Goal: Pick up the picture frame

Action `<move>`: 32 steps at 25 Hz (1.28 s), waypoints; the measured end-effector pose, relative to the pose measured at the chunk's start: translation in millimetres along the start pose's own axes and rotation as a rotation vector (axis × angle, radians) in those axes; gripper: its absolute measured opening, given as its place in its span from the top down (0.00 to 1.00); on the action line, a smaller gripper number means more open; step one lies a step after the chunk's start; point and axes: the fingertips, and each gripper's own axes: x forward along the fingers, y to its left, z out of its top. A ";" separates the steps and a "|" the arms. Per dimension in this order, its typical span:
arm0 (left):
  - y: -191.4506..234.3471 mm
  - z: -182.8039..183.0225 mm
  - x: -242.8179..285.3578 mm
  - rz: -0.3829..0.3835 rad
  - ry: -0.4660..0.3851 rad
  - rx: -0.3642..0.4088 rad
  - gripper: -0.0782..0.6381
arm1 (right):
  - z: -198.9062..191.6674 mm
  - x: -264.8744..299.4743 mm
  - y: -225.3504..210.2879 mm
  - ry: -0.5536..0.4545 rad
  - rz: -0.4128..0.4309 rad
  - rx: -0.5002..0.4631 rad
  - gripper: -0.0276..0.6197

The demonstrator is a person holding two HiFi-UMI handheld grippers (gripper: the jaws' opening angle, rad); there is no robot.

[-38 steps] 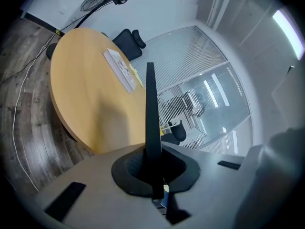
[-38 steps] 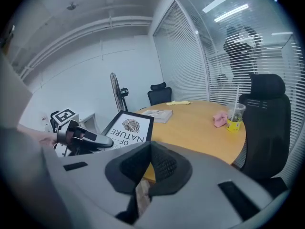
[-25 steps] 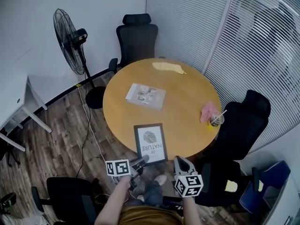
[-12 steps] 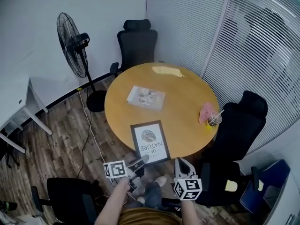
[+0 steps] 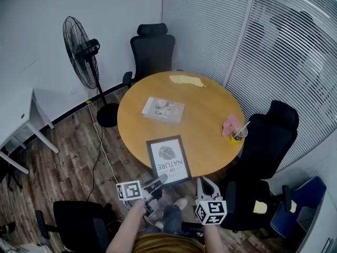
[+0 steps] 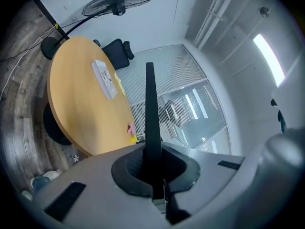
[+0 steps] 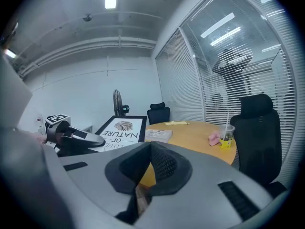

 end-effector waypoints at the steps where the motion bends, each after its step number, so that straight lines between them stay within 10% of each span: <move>1: 0.0 0.1 0.2 -0.001 0.000 -0.002 0.84 | -0.1 0.0 -0.2 0.000 0.000 -0.001 0.94; 32: 4.9 3.7 5.6 0.037 0.005 0.009 0.84 | -0.5 2.1 -8.8 0.012 0.009 0.003 0.94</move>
